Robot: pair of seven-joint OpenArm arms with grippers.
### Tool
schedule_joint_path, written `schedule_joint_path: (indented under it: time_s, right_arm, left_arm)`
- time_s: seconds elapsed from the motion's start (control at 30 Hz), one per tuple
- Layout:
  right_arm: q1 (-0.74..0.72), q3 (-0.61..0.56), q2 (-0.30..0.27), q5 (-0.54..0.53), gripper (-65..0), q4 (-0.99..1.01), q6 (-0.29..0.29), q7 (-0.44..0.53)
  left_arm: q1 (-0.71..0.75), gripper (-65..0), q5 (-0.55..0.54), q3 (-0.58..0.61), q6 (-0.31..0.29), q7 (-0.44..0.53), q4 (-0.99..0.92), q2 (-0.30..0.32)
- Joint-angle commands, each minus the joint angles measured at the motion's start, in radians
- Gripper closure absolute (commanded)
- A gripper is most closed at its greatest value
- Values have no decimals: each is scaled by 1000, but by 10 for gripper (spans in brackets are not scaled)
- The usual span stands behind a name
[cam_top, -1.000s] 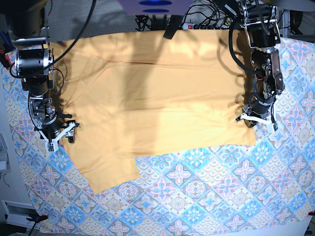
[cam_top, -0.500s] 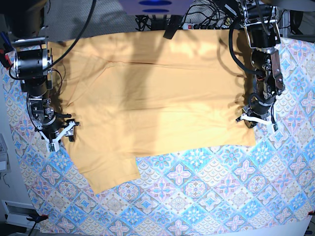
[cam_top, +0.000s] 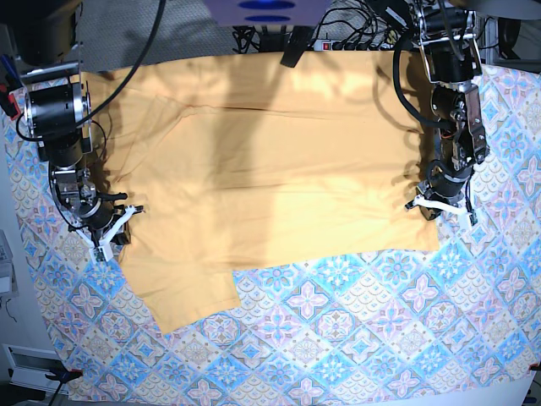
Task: Fold the T-shirt properly
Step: 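Lift the side edges with both grippers and fold the hem half toward the collar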
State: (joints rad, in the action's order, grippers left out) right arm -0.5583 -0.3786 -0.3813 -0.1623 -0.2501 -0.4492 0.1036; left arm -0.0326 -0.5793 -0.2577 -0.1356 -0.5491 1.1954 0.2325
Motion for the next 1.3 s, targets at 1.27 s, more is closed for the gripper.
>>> schedule_joint_path:
  time_s: [1.27]
  right_arm:
    - [502, 498, -115, 2, -14, -820, -1, -245]
  left_arm:
    - [305, 0, -6, -9, -8, 22, 447, 14]
